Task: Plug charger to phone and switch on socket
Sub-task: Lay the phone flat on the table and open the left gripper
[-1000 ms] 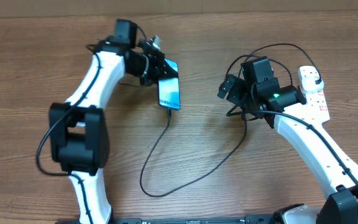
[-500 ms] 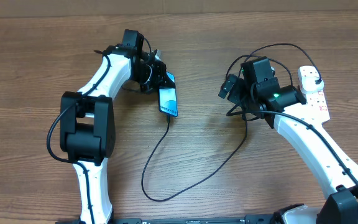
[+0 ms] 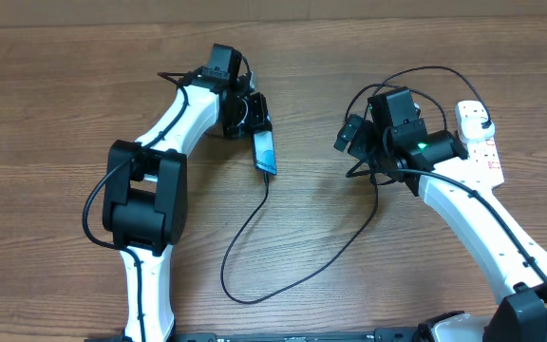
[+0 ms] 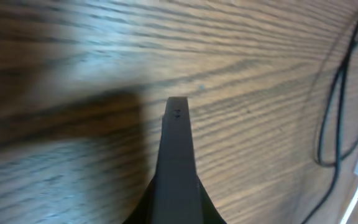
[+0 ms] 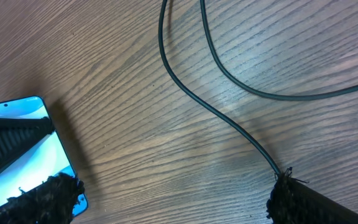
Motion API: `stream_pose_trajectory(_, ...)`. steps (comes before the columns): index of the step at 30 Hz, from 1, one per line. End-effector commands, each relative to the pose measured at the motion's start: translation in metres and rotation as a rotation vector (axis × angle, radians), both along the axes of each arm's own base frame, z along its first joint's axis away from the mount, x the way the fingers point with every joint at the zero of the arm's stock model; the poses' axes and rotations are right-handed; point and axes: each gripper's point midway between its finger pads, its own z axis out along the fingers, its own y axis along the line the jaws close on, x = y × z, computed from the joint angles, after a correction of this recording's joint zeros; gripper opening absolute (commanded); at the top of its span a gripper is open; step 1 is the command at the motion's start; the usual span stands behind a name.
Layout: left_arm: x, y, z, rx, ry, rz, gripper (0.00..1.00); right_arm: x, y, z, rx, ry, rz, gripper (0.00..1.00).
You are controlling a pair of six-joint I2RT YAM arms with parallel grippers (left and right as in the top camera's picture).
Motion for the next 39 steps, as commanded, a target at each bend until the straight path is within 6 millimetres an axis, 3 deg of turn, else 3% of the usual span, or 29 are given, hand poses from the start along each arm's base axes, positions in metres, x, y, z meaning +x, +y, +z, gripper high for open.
stream_pose_trajectory(1, 0.000, 0.004, -0.005, 0.039, 0.006, 0.033, 0.04, 0.007, -0.002, 0.012, -0.005, -0.039, -0.009, 1.00)
stream_pose_trajectory(8, -0.012, 0.002, -0.023, 0.045, 0.030, 0.022, 0.04, 0.007, -0.002, 0.012, -0.005, -0.039, -0.009, 1.00)
stream_pose_trajectory(16, -0.015, 0.003, -0.026, 0.055, 0.038, 0.022, 0.04, 0.007, -0.002, 0.012, -0.003, -0.039, -0.011, 1.00)
stream_pose_trajectory(23, -0.018, 0.005, -0.029, 0.068, 0.047, 0.024, 0.18, 0.007, -0.001, 0.012, -0.003, -0.039, -0.010, 1.00)
stream_pose_trajectory(39, -0.023, 0.007, -0.031, 0.078, 0.070, 0.024, 0.23, 0.007, -0.001, 0.012, 0.000, -0.038, -0.009, 1.00)
